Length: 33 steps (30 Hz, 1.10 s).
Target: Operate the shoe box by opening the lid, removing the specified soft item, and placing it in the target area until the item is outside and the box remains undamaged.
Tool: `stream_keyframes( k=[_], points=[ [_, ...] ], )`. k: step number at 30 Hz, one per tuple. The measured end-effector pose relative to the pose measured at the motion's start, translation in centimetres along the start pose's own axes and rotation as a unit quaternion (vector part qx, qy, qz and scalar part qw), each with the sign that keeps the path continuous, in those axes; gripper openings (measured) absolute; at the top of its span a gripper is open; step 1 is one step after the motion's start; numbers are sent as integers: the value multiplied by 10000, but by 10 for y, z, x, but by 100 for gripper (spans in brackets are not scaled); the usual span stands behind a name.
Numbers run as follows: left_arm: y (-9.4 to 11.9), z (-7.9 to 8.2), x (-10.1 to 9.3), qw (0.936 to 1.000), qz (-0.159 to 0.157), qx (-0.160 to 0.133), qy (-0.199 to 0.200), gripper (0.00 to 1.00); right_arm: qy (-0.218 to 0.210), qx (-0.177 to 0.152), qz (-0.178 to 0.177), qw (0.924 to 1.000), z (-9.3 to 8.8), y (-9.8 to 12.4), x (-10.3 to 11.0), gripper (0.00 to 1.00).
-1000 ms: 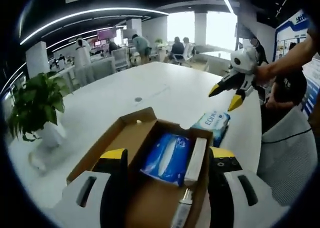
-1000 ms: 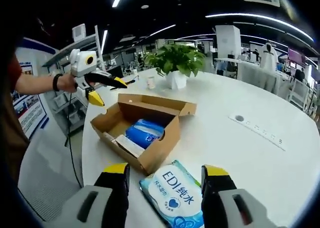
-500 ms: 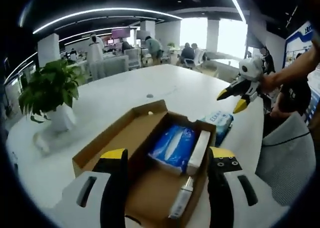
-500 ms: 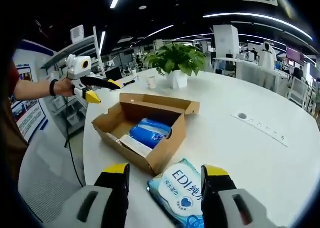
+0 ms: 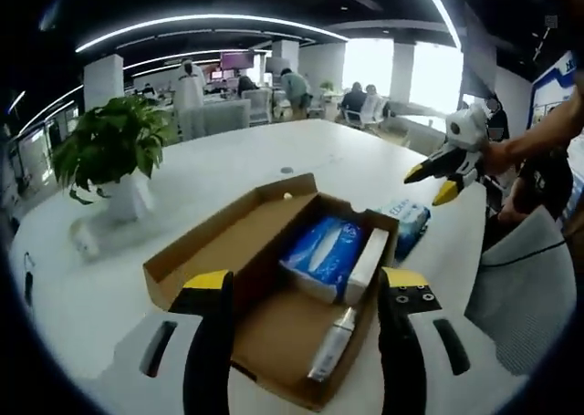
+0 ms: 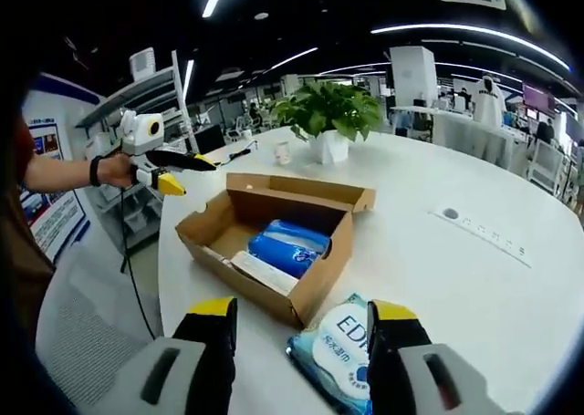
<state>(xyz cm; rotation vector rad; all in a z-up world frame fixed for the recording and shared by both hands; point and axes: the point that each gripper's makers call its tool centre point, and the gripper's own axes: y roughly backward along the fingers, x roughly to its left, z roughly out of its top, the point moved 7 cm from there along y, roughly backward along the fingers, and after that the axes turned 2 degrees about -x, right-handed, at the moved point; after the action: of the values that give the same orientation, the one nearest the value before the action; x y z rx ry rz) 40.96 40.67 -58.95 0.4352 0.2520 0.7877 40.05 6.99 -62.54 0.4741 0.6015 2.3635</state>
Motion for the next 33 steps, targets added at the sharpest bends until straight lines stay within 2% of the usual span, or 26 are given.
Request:
stream_keyframes(
  k=[12, 25, 33],
  points=[
    [5, -13, -6, 9999, -17, 66, 104, 64, 125, 78, 141, 9998, 8, -15, 8, 55],
    [-10, 4, -10, 9993, -249, 178, -192, 65, 525, 215, 305, 9979, 33, -32, 10, 55],
    [-27, 13, -13, 9966, -434, 445, -544, 65, 884, 421, 431, 9943, 48, -46, 8, 54]
  ],
)
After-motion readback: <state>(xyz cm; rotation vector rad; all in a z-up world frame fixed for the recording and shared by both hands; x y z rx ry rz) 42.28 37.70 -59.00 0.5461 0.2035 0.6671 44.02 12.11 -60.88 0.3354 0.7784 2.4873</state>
